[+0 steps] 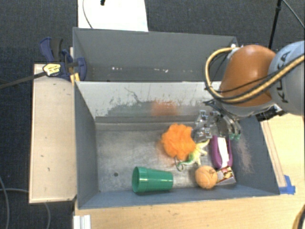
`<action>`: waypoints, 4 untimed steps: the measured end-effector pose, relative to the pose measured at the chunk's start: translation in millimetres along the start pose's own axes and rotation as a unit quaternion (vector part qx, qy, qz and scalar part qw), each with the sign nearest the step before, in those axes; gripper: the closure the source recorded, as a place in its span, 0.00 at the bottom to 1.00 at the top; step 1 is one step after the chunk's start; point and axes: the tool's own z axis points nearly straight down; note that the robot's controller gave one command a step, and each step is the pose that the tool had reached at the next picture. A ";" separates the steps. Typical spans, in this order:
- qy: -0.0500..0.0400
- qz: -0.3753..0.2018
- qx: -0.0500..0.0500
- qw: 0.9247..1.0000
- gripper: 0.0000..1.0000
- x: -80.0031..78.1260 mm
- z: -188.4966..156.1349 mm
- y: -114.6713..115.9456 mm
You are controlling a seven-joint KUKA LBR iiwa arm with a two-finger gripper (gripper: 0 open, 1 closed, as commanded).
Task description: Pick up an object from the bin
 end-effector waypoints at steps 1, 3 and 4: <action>0.000 0.000 0.000 1.000 1.00 0.0 0.0 0.0; -0.005 -0.047 0.000 0.999 1.00 5.1 1.1 -7.8; 0.003 -0.177 0.000 0.984 1.00 3.3 3.5 6.8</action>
Offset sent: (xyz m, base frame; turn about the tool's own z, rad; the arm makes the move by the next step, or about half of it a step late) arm -0.0127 0.0224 0.0415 0.0010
